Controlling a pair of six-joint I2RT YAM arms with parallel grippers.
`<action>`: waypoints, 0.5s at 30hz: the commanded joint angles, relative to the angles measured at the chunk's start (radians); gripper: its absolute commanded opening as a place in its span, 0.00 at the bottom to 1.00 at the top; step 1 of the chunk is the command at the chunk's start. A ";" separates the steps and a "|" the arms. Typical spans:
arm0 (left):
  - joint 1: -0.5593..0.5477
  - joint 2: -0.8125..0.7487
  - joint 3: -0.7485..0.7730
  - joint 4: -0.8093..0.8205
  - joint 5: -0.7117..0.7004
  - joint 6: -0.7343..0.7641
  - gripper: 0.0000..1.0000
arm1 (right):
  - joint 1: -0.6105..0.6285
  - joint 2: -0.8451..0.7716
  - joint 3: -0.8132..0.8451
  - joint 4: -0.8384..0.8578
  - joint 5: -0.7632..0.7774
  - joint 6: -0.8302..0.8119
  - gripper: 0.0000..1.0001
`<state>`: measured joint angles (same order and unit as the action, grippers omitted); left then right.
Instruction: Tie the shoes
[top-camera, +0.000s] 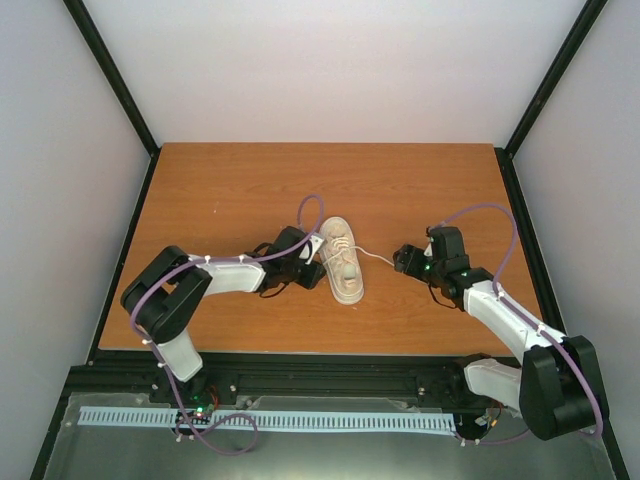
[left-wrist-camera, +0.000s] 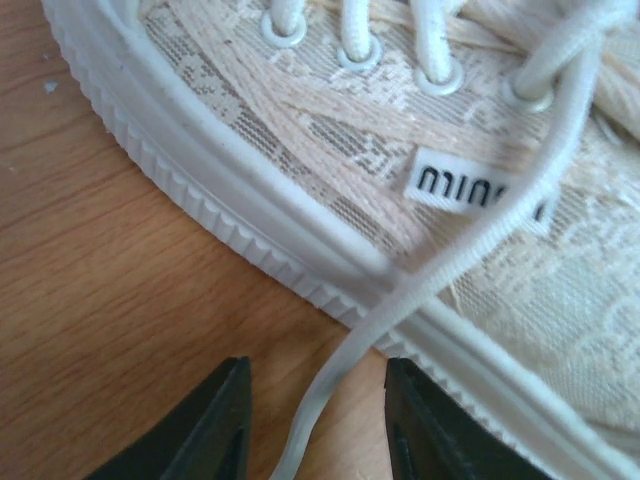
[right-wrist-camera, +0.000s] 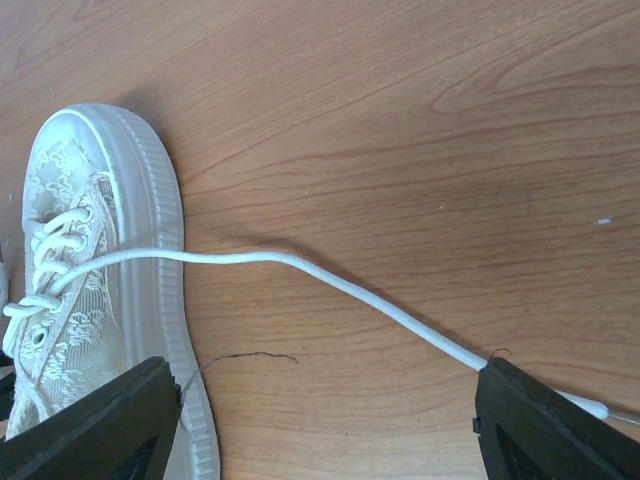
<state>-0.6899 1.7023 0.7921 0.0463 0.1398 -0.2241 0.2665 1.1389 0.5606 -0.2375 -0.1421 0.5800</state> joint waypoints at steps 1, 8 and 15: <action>0.003 0.038 0.053 0.042 0.015 0.028 0.36 | -0.020 -0.001 -0.020 0.019 -0.020 -0.029 0.81; 0.003 0.035 0.050 0.060 0.001 0.019 0.15 | -0.060 0.003 -0.029 0.011 0.003 -0.053 0.81; 0.003 -0.025 0.029 0.075 -0.044 -0.019 0.01 | -0.061 0.055 -0.009 0.013 0.035 -0.142 0.81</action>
<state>-0.6899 1.7302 0.8143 0.0761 0.1265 -0.2222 0.2142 1.1648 0.5404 -0.2348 -0.1215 0.5167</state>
